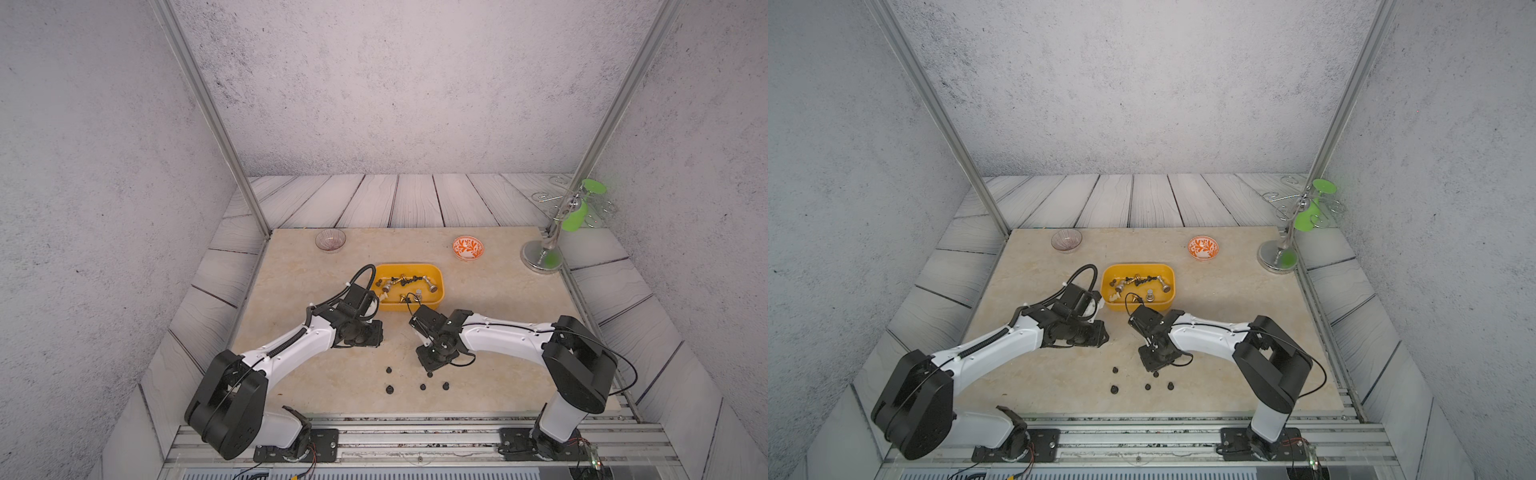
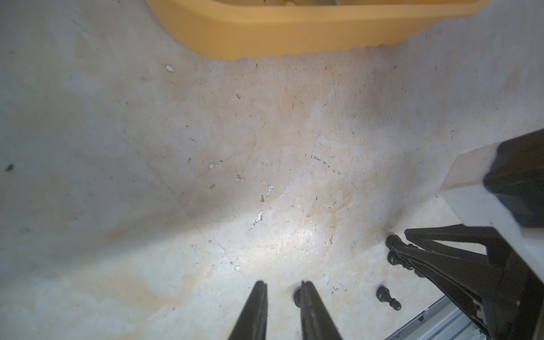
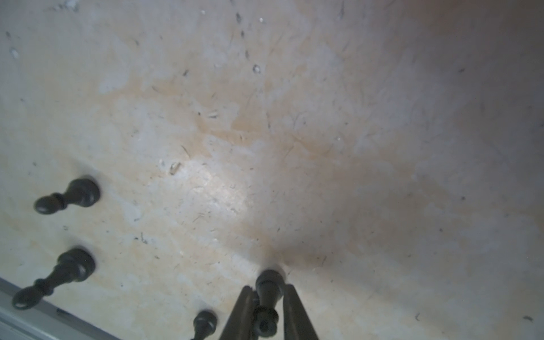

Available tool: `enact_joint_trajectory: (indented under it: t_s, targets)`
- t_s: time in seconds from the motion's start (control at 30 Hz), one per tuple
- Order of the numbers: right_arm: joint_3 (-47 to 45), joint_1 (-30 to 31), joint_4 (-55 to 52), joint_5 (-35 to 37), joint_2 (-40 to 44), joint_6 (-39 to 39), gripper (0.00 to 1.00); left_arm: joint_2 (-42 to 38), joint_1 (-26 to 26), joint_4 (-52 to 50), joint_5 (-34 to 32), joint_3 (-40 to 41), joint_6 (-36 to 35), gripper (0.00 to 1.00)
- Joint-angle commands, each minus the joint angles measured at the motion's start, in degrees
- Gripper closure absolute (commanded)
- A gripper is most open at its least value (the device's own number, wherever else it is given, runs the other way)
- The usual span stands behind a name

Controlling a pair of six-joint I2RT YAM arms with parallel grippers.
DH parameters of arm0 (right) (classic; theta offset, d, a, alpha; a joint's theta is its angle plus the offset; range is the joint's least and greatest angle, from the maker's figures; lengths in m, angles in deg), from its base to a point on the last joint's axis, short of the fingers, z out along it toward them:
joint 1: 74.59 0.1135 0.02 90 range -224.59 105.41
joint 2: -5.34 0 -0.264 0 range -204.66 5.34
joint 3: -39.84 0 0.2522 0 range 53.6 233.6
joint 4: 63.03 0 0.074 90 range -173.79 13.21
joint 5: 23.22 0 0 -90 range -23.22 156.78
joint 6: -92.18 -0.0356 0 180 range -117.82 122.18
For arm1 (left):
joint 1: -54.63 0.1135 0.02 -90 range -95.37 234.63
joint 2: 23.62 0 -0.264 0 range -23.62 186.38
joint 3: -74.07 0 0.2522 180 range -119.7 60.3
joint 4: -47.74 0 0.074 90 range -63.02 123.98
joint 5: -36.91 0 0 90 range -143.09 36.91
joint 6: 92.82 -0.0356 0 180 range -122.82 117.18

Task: Put the chess pieces into the storage box
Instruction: Pick up the chess piece at the center of the board.

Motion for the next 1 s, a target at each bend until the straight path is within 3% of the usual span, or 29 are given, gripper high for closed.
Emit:
enact_joint_trajectory:
  t_s: [0.0, 0.67, 0.97]
  targets:
    - [-0.04, 0.42, -1.54, 1.33, -1.89, -0.01, 0.8, -0.95, -0.43, -0.29, -0.74, 0.34, -0.17, 0.75]
    - [3.07, 0.16, -4.26, 2.69, -0.05, 1.44, 0.86, -1.15, -0.52, -0.55, -1.09, 0.24, -0.26, 0.76]
    - [8.04, -6.02, -4.97, 0.1, 3.02, 4.84, 0.86, -2.03, -0.52, -0.72, -1.36, 0.55, 0.0, 0.75]
